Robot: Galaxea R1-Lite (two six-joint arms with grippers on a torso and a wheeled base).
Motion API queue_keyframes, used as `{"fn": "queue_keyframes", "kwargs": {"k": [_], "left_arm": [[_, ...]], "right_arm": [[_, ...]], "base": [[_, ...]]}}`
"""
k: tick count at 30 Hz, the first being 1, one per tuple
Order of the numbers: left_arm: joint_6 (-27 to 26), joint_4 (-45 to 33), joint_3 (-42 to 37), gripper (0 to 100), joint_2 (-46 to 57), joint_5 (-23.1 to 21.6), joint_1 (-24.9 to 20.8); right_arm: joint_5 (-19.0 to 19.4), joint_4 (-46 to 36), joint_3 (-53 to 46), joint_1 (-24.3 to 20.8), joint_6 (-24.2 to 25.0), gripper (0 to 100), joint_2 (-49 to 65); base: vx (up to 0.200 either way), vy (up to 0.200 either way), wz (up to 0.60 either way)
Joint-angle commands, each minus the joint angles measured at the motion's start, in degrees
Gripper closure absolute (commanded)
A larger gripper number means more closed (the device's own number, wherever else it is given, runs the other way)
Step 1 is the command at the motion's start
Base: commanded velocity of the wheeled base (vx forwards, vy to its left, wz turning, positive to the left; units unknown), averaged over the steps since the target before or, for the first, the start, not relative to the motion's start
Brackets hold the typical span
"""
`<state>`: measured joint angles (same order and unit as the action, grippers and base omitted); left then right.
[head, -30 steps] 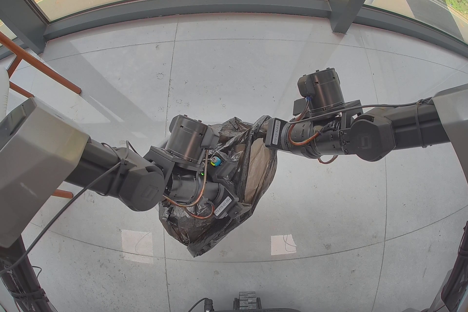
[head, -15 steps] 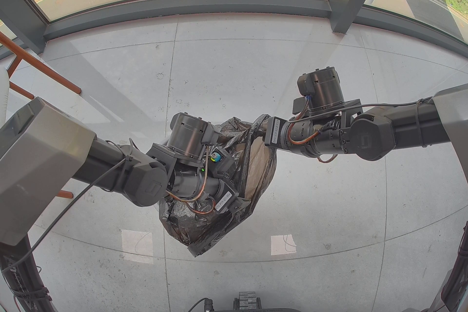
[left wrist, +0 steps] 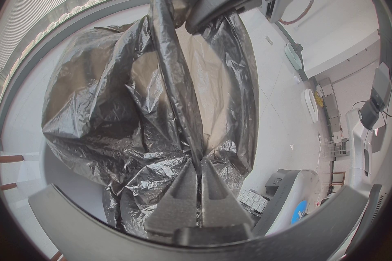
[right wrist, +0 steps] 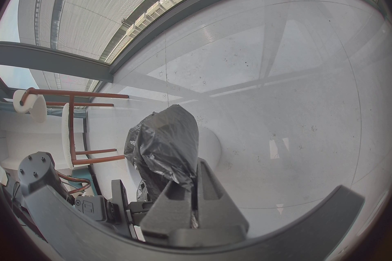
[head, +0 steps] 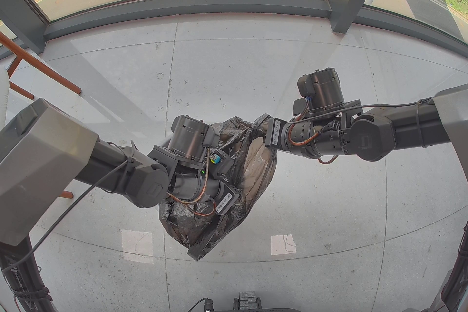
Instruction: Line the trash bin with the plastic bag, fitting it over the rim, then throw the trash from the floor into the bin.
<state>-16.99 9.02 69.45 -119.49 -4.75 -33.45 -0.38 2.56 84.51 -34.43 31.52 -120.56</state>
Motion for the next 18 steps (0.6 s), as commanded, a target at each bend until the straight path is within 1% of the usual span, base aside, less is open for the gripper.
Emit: {"fn": "queue_keyframes", "kwargs": {"k": [1, 5, 9, 10, 12, 16, 18], "left_arm": [[0.91, -0.14, -1.69, 100, 5.50, 0.01, 0.40], [1.26, -0.14, -4.59, 100, 10.68, -0.26, 4.18], [1.35, 0.03, -7.22, 100, 12.88, -1.22, 7.52], [1.35, 0.03, -7.31, 100, 12.88, -1.31, 7.61], [1.17, 0.12, -7.93, 100, 13.58, -2.89, 9.90], [1.44, 0.12, -7.40, 100, 13.50, -2.80, 11.04], [1.79, 0.12, -6.70, 100, 13.41, -2.80, 12.01]], "right_arm": [[-0.06, -0.01, -1.10, -0.11, -0.06, 100, 0.59], [0.03, 0.16, -1.18, -0.64, -0.06, 100, 0.77], [0.03, 0.60, -1.54, -1.26, -0.32, 100, 0.33], [0.03, 0.69, -1.54, -1.26, -0.32, 100, 0.24], [0.11, 1.13, -1.36, -1.70, -1.03, 100, -0.37], [1.08, 1.13, -0.66, -1.61, -3.05, 100, 0.15], [1.52, 1.13, -0.57, -1.08, -5.77, 100, -0.02]], "base": [[0.000, 0.000, 0.00], [0.000, 0.000, 0.00], [0.000, 0.000, 0.00], [0.000, 0.000, 0.00], [0.000, 0.000, 0.00], [0.000, 0.000, 0.00], [0.000, 0.000, 0.00]]}}
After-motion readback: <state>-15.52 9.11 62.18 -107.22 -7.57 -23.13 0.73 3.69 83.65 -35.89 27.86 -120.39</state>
